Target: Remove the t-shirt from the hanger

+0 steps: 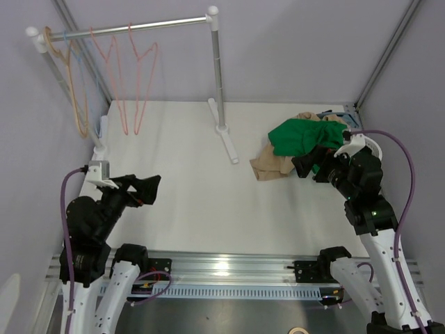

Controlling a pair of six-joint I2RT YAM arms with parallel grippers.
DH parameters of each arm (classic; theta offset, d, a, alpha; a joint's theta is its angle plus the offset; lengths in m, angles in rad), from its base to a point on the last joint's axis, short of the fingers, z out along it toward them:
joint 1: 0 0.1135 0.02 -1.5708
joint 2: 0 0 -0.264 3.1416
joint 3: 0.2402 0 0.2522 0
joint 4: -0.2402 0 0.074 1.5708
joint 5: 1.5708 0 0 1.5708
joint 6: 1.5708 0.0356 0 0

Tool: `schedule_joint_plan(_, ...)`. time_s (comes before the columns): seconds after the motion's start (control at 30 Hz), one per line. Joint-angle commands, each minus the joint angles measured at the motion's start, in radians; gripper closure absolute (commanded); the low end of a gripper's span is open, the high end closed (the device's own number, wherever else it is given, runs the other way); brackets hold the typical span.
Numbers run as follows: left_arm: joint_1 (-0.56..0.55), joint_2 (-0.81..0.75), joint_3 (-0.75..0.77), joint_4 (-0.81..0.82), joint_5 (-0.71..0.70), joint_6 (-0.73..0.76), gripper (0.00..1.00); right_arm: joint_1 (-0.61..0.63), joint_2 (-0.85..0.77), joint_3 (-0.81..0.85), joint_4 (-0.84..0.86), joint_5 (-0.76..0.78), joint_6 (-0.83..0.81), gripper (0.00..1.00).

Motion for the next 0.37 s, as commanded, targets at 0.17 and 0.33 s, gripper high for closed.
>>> schedule_joint_plan(0.17,-0.003,-0.067,-0.105,0.014,0.065,0.023,0.0,0.023,-0.162,-0.042,-0.101,-0.034,-0.056,0.01)
schedule_joint_plan(0.33,-0.004,-0.067,-0.114,0.002,0.063,0.033,0.0,0.031,-0.154,-0.02,-0.127,-0.003,-0.062,0.0)
